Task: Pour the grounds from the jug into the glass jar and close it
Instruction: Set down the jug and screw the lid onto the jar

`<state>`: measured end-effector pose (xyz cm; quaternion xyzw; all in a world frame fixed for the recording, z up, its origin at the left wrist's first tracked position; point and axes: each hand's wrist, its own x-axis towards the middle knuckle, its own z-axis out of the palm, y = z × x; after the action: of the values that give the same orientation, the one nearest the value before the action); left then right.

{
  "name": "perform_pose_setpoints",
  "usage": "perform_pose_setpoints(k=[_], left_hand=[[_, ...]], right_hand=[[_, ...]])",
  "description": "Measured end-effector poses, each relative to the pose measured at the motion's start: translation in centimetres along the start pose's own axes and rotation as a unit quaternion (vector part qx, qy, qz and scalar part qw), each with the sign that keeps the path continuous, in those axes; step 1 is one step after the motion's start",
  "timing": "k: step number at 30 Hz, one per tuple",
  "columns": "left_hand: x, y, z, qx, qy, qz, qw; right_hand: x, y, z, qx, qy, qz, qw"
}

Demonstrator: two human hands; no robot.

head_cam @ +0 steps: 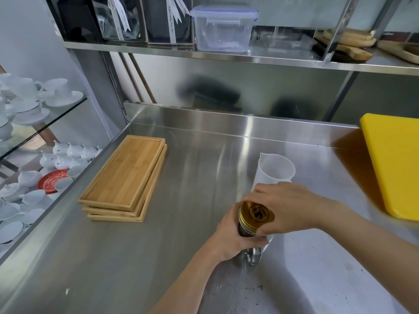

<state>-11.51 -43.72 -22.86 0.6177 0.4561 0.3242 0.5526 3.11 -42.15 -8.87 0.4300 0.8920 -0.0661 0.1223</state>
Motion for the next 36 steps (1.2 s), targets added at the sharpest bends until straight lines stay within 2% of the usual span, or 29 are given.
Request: perform_pose_setpoints(k=[3, 8, 13, 18, 21, 26, 30, 34, 36], left_hand=[[-0.3, 0.4, -0.1, -0.007, -0.002, 0.001, 1.0], [-0.3, 0.9, -0.1, -0.018, -0.012, 0.017, 1.0], [-0.5, 0.6, -0.1, -0.039, -0.008, 0.004, 0.999], [-0.3, 1.1, -0.1, -0.032, -0.015, 0.018, 0.999], [-0.4, 0.6, 0.0, -0.06, -0.011, 0.003, 0.998], [-0.3, 0.8, 0.0, -0.047, -0.018, 0.006, 0.999], [-0.5, 0.6, -0.1, -0.073, -0.026, 0.002, 0.997], [-0.5, 1.0, -0.1, -0.046, -0.024, 0.012, 0.999], [-0.4, 0.9, -0.1, -0.044, -0.022, 0.015, 0.999]], right_hand=[[0.3, 0.1, 0.4, -0.05, 0.031, 0.048, 0.997], [0.1, 0.3, 0.6, 0.0, 0.016, -0.02, 1.0], [0.1, 0.4, 0.8, -0.054, 0.092, 0.064, 0.992], [-0.3, 0.3, 0.9, 0.009, 0.024, 0.015, 1.0], [-0.2, 0.3, 1.2, -0.03, 0.083, 0.066, 0.994], [-0.4, 0.1, 1.0, -0.021, 0.062, 0.058, 0.996], [-0.3, -0.3, 1.2, -0.073, 0.097, 0.102, 0.987], [-0.5, -0.1, 0.9, -0.001, 0.036, 0.076, 0.996], [-0.5, -0.3, 1.0, -0.013, 0.031, 0.074, 0.997]])
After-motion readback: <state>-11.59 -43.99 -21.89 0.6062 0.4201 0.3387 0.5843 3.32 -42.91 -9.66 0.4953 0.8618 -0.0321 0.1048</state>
